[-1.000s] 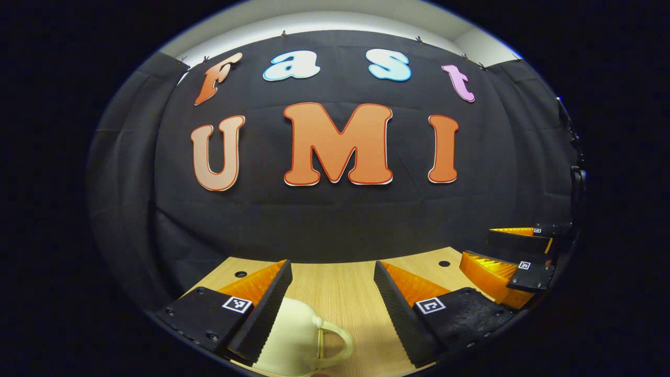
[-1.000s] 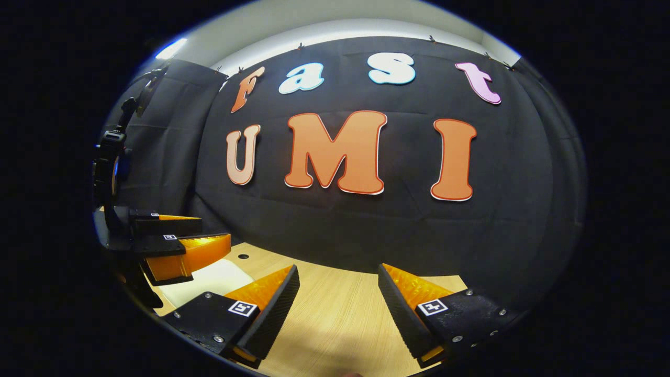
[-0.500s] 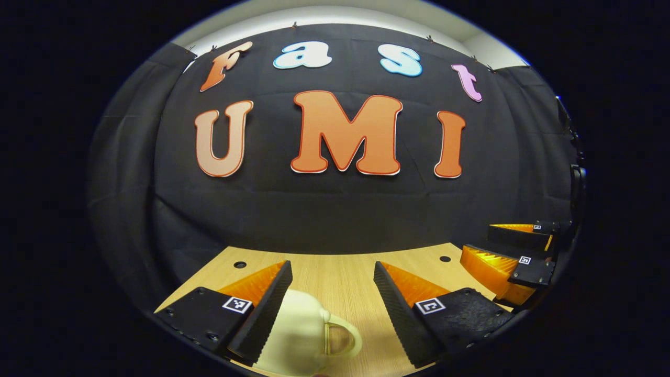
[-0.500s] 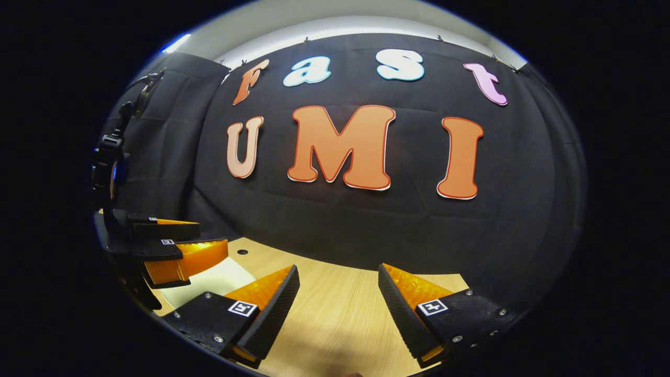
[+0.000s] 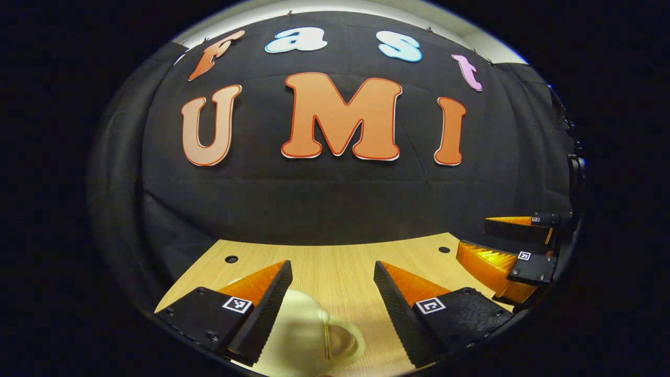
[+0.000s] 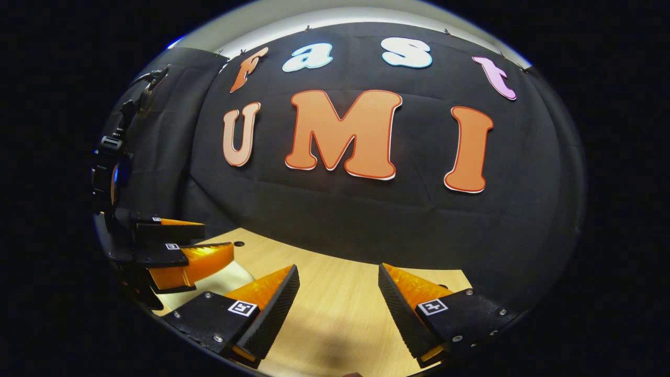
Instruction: First open the suitcase, pack the skin care products into it, and then close the suitcase.
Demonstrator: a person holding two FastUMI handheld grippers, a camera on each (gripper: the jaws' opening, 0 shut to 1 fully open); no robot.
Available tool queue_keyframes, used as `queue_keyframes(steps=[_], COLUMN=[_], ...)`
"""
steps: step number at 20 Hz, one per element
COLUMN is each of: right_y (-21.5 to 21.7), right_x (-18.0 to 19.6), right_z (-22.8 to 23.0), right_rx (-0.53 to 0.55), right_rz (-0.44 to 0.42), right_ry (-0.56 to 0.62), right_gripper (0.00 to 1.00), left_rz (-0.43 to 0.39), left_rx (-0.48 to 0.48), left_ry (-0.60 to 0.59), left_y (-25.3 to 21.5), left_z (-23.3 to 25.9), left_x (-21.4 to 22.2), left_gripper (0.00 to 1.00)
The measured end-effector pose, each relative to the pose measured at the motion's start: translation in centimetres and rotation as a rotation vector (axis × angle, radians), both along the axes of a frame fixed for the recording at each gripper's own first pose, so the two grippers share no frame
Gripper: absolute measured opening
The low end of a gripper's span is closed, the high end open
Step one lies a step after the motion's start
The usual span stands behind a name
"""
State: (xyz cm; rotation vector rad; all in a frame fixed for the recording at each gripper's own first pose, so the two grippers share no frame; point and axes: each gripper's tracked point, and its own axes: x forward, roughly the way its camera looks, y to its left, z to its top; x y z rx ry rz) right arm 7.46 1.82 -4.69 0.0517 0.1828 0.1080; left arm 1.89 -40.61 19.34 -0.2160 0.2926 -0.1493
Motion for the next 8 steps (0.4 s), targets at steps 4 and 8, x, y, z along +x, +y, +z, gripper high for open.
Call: queue_keyframes(steps=[4, 8], right_y=[0.2, 0.5], right_x=[1.9, 2.6], right_z=[1.7, 2.5], right_rx=[-0.009, -0.036], right_rz=[-0.019, -0.025], right_ry=[-0.020, -0.017], right_gripper=[0.96, 0.96], left_rz=[0.009, 0.010], left_rx=[-0.040, -0.081], left_ry=[-0.058, -0.082], left_y=[0.7, 1.1], left_z=[2.5, 2.4], left_x=[1.8, 3.1], left_gripper=[0.97, 0.97])
